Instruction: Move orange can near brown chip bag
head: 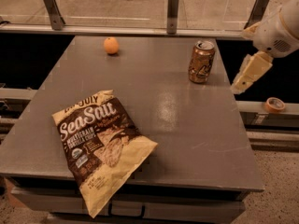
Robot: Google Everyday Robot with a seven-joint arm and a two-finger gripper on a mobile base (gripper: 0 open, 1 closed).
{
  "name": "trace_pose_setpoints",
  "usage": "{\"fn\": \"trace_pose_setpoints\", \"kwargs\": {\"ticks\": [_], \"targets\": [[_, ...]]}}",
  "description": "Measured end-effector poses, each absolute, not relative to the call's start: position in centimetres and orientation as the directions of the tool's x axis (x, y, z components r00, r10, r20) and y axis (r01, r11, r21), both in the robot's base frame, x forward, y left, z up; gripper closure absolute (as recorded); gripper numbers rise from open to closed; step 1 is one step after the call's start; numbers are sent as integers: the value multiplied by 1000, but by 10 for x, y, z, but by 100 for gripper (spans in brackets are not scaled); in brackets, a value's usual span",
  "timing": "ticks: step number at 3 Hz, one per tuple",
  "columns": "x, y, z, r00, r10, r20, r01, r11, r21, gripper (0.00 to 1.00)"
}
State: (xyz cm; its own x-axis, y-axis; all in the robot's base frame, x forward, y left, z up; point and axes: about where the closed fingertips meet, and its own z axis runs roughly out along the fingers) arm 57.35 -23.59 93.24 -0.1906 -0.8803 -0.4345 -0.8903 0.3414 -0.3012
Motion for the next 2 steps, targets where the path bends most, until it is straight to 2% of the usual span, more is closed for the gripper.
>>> {"fn": "trace_pose_setpoints", "kwargs": {"ticks": [1, 2], "targets": [[633, -228, 915, -170, -822, -544, -880, 375, -291, 0], [662, -211, 902, -160, -766, -623, -890, 384, -244, 0]]}}
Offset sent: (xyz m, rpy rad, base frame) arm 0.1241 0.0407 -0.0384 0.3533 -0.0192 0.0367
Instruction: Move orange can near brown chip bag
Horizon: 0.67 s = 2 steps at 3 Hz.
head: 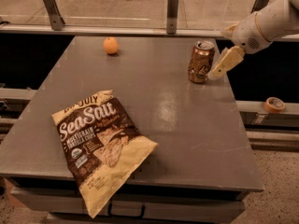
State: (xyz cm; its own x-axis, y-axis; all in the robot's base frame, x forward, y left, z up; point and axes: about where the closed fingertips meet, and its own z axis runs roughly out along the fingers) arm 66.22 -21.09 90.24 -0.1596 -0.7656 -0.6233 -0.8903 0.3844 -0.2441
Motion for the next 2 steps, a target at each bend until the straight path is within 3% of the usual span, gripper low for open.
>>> {"fn": "trace_pose_setpoints", "kwargs": {"ticks": [2], "targets": [[674, -183, 887, -194, -673, -714, -917, 382, -111, 41]]}}
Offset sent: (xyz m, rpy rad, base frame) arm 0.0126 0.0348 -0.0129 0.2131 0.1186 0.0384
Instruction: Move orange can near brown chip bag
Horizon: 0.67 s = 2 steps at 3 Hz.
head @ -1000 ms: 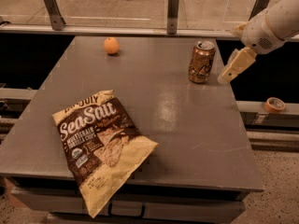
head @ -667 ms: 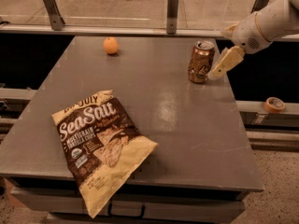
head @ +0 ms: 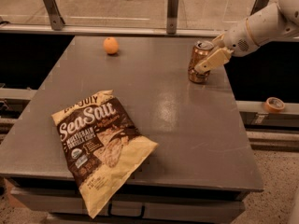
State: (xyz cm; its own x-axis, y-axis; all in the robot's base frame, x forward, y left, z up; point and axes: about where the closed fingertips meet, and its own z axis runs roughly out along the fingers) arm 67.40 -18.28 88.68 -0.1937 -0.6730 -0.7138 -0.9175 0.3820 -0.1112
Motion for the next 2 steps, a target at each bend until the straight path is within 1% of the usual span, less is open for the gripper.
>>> {"fn": "trace_pose_setpoints", "kwargs": {"ticks": [1, 2], "targets": [[665, -172, 903, -183, -629, -755, -936, 347, -63, 65], [633, -158, 941, -128, -581, -804, -960, 276, -46, 88]]}}
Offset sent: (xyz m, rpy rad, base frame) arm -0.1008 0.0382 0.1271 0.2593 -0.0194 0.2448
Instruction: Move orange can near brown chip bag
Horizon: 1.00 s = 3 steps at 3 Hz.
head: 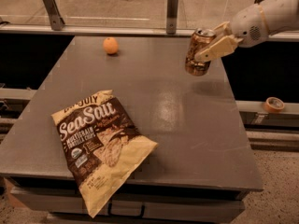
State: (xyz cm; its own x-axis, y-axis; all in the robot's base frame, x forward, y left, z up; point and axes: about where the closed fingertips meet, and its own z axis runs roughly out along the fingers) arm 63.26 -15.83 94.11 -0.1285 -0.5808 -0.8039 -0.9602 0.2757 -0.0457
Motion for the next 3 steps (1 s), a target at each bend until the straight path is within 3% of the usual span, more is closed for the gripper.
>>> {"fn": "trace_pose_setpoints", "kwargs": {"ticks": [1, 2, 3], "targets": [[630, -153, 944, -123, -572, -811, -964, 264, -40, 100], [609, -122, 943, -60, -573, -817, -981, 183, -57, 100], [576, -61, 921, 18, -572, -820, -998, 32, -45, 100]]}}
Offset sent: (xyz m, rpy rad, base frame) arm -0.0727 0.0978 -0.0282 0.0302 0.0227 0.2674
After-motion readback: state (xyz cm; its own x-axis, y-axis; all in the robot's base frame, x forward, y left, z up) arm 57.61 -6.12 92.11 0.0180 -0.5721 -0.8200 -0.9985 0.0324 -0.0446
